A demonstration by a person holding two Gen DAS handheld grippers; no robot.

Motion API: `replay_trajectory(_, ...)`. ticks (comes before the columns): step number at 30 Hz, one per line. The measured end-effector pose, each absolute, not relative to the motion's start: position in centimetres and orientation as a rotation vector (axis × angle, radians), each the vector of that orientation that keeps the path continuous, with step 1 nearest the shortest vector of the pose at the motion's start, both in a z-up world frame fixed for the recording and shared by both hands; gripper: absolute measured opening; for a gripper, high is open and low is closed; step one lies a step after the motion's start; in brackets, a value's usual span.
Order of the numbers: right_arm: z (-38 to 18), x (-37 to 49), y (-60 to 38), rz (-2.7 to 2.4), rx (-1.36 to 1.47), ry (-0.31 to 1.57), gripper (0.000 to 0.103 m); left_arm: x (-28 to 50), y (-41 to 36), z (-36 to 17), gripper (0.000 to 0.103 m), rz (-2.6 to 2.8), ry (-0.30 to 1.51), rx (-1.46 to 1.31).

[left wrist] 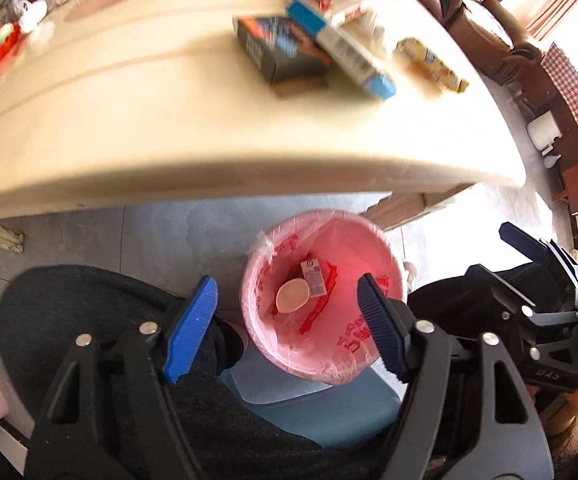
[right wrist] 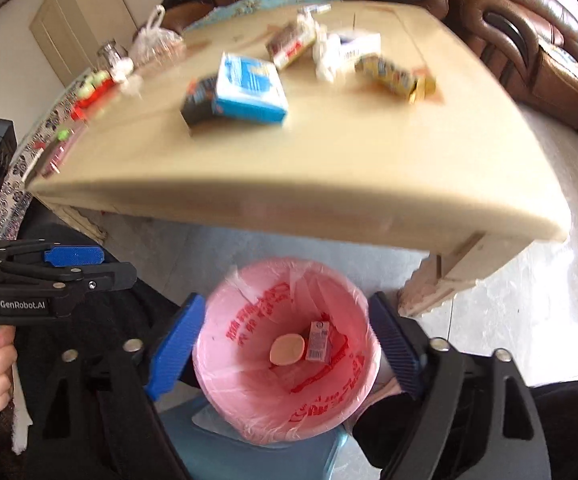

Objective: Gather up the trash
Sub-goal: 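Raise both tools back over the table toward the remaining packages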

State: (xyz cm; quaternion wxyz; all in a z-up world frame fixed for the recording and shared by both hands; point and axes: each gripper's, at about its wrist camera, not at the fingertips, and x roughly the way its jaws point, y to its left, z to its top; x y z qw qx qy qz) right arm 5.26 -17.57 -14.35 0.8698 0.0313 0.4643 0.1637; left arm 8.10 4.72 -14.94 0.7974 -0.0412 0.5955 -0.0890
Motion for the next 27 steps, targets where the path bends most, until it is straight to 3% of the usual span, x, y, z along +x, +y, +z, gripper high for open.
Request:
replay_trajectory(7, -3.2, 7.6, -21.1, 0.345, 0.029, 0.768, 0.096, 11.5, 5.5, -3.5, 0.077, -0.202, 1.128, -0.048)
replay_trajectory(12, 2.2, 10.1, -23.8, 0.320, 0.016, 0.677, 0.096, 14.2, 4.3, 1.3, 0.078, -0.309, 1.153, -0.074)
replay_trajectory(20, 6.0, 14.2, -26.3, 0.320, -0.040, 0.619, 0.096, 16.9, 3.3, 2.9, 0.078, -0.300, 1.227, -0.109)
replay_trajectory(27, 4.7, 17.9, -26.5, 0.376, -0.055, 0.665, 0.096, 19.2, 0.9, 2.5, 0.078, -0.283, 1.255, -0.086)
